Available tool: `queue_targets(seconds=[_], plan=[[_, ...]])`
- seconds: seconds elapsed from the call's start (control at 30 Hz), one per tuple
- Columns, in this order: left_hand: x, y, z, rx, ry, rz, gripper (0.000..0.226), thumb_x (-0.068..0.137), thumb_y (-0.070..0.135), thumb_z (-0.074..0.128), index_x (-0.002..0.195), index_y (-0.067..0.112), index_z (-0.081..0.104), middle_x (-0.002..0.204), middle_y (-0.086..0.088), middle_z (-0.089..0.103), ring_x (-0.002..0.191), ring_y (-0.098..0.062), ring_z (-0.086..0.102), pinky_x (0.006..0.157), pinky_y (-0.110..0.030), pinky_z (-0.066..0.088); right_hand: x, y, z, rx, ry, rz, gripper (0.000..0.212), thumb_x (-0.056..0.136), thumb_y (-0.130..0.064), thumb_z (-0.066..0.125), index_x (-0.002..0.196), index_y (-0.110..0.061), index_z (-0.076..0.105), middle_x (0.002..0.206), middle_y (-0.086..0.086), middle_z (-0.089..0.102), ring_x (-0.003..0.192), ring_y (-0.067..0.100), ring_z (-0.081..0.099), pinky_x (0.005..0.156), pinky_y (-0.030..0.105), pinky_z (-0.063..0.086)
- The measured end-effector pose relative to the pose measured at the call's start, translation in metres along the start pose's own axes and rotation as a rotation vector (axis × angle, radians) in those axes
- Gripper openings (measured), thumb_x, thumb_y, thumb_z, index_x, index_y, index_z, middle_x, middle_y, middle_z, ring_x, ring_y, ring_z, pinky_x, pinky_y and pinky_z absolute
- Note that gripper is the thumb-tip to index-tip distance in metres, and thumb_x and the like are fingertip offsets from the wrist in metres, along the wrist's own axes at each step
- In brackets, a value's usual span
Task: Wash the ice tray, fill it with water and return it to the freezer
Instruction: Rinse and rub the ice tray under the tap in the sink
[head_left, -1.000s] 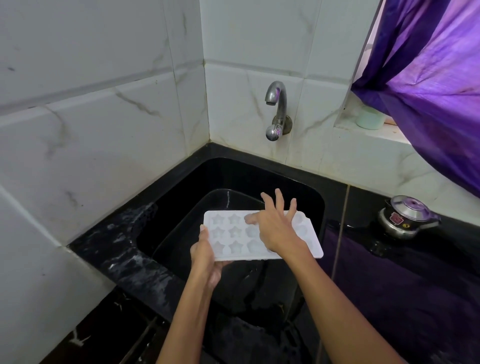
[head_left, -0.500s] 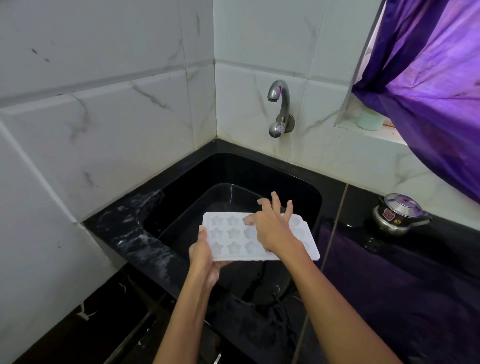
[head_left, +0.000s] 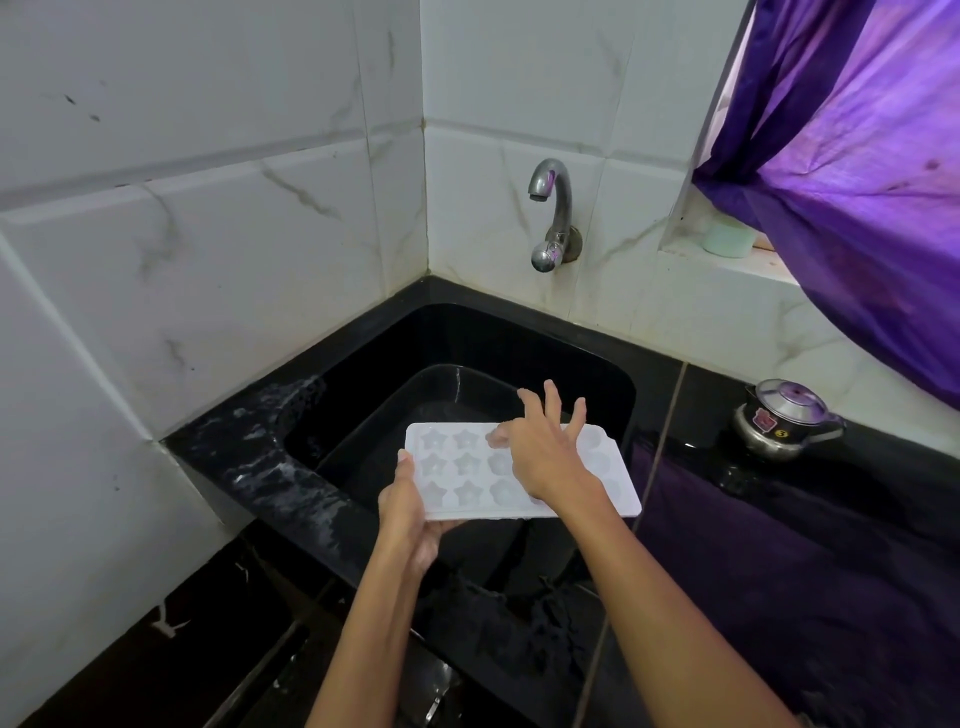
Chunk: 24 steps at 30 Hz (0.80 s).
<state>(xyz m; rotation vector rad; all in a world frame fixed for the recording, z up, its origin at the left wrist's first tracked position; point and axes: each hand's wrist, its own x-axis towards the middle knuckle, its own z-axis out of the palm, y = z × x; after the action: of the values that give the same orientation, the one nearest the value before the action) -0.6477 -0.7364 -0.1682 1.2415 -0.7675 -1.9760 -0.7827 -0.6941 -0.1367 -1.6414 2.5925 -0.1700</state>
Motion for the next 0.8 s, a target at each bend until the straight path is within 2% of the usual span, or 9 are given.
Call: queue_targets(seconds=[0.23,0.37,0.47,0.63,0.7,0.8], plan=[[-0.006,0.001,-0.003,-0.023,0.010,0.003,0.041,0.100,0.042,0.034,0.091,0.012,0.059,0.089,-0.012,0.069,0.085,-0.033,0.067,0.069,-0.047,0.054,-0.006,-0.002,0.000,0.027,-0.011,-0.018,0.070,0.074,0.023,0.052,0.119,-0.030,0.063,0.154,0.012,0.018,0.145,0.036,-0.014,0.110,0.061,-0.014],[-0.005,0.002,-0.004,-0.024,0.000,-0.001,0.041,0.101,0.042,0.033,0.092,0.012,0.059,0.090,-0.012,0.069,0.086,-0.032,0.067,0.067,-0.047,0.054,-0.006,-0.008,-0.002,0.088,0.041,-0.016,0.061,0.074,0.021,0.044,0.118,-0.021,0.051,0.151,0.012,0.020,0.146,0.034,-0.012,0.113,0.060,-0.012],[-0.004,0.002,-0.004,-0.022,-0.002,0.001,0.040,0.101,0.042,0.033,0.092,0.012,0.058,0.093,-0.013,0.069,0.087,-0.033,0.067,0.069,-0.048,0.054,-0.003,-0.014,-0.001,0.128,0.058,-0.056,0.059,0.077,0.019,0.045,0.117,-0.024,0.050,0.151,0.010,0.019,0.146,0.032,-0.012,0.112,0.059,-0.013],[-0.001,0.004,-0.001,-0.017,-0.006,-0.001,0.039,0.100,0.042,0.034,0.093,0.012,0.059,0.094,-0.014,0.069,0.089,-0.034,0.067,0.071,-0.049,0.055,0.001,-0.022,0.001,0.056,-0.015,-0.080,0.078,0.076,0.022,0.047,0.130,-0.034,0.055,0.159,0.011,0.004,0.145,0.034,-0.018,0.109,0.060,-0.016],[0.001,0.005,-0.001,-0.015,-0.004,-0.003,0.039,0.101,0.041,0.034,0.095,0.012,0.059,0.094,-0.015,0.069,0.089,-0.034,0.067,0.070,-0.048,0.055,0.003,-0.024,0.001,0.022,-0.025,-0.092,0.082,0.075,0.023,0.047,0.132,-0.035,0.054,0.159,0.011,0.006,0.145,0.035,-0.017,0.110,0.062,-0.015],[0.005,0.007,0.001,0.006,0.001,-0.004,0.040,0.101,0.041,0.034,0.095,0.011,0.059,0.093,-0.014,0.070,0.087,-0.033,0.068,0.068,-0.046,0.056,0.008,-0.024,0.000,0.012,-0.030,-0.086,0.074,0.078,0.020,0.048,0.128,-0.032,0.058,0.156,0.010,0.015,0.145,0.035,-0.014,0.110,0.062,-0.014]])
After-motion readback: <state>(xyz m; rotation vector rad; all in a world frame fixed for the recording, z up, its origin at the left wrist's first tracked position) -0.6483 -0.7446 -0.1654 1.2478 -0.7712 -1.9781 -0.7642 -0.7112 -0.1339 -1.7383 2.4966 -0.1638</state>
